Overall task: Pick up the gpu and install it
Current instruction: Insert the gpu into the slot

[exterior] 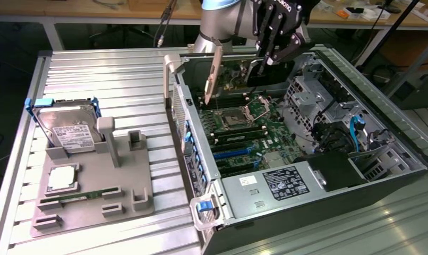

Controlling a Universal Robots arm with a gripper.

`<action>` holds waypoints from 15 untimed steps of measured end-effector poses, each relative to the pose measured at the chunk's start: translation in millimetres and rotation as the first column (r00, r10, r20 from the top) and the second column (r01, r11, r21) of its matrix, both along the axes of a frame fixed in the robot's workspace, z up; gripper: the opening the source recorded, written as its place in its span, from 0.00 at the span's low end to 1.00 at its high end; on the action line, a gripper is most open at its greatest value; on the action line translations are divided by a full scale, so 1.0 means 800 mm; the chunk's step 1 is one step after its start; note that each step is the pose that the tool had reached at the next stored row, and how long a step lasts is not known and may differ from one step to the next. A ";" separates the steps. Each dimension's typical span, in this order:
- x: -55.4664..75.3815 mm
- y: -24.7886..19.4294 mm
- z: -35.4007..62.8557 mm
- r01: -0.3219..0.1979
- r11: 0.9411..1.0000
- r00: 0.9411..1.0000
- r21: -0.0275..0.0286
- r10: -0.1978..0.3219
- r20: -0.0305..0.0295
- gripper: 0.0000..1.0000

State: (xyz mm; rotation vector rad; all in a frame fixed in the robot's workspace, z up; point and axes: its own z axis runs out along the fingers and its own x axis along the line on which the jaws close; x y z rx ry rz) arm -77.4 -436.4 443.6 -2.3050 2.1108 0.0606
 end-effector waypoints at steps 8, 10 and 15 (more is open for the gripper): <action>0.000 0.0001 0.000 0.000 1.000 1.000 0.000 0.000 0.000 0.27; 0.000 0.0001 0.000 0.000 1.000 1.000 0.000 0.000 0.000 0.27; 0.000 0.0001 -0.002 0.000 1.000 1.000 0.000 0.000 0.000 0.27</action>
